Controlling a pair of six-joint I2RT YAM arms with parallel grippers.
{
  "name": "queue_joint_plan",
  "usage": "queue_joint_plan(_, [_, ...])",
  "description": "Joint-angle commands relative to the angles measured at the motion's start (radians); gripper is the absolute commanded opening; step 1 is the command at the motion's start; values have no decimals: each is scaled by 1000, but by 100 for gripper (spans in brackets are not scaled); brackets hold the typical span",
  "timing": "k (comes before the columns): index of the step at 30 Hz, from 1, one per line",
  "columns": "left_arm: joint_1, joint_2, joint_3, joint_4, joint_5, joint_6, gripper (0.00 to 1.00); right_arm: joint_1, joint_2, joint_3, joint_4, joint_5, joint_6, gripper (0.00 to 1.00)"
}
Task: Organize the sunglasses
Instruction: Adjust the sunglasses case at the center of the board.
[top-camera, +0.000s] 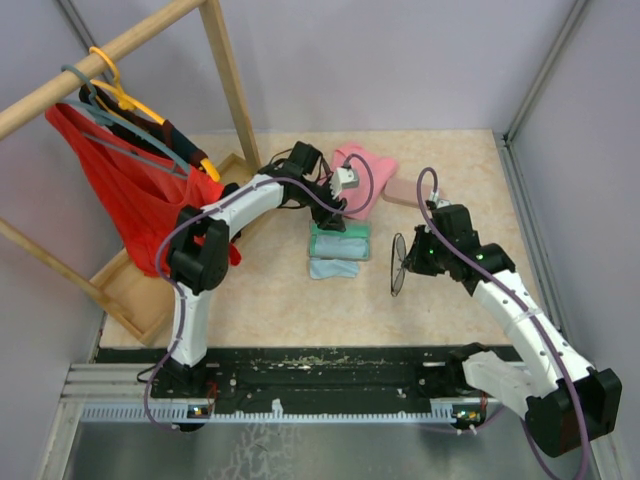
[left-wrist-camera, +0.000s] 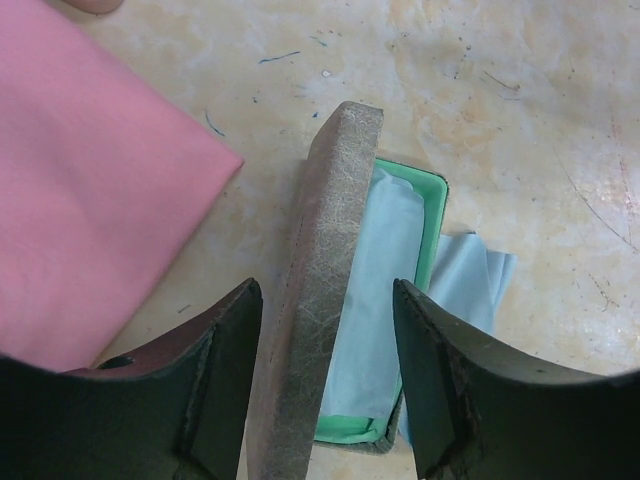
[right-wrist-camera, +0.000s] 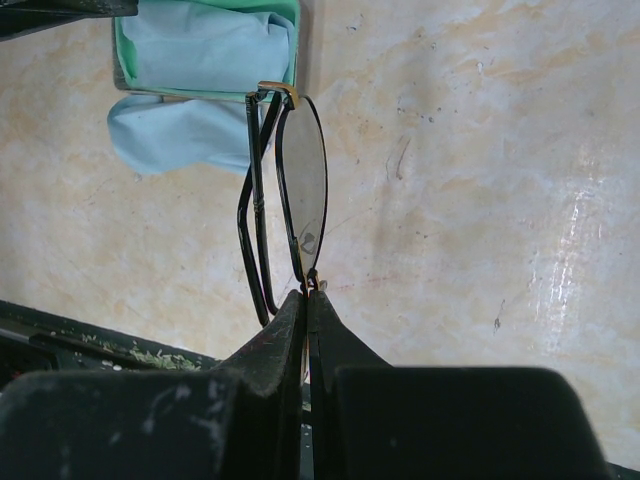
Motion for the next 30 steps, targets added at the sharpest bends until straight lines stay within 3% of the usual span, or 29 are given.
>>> queue_joint_plan(1, [-4,25,18,-20,45,14,60,-8,-10,13,22,-7,-17,0])
queue_joint_plan(8, [-5,24,12,-18,40,12,48,-7,-17,8,23,-9,-16,0])
queue_joint_plan(30, [-5,-118,-164,146,26,-87,26,-9,-33,4,24,-3,-19,0])
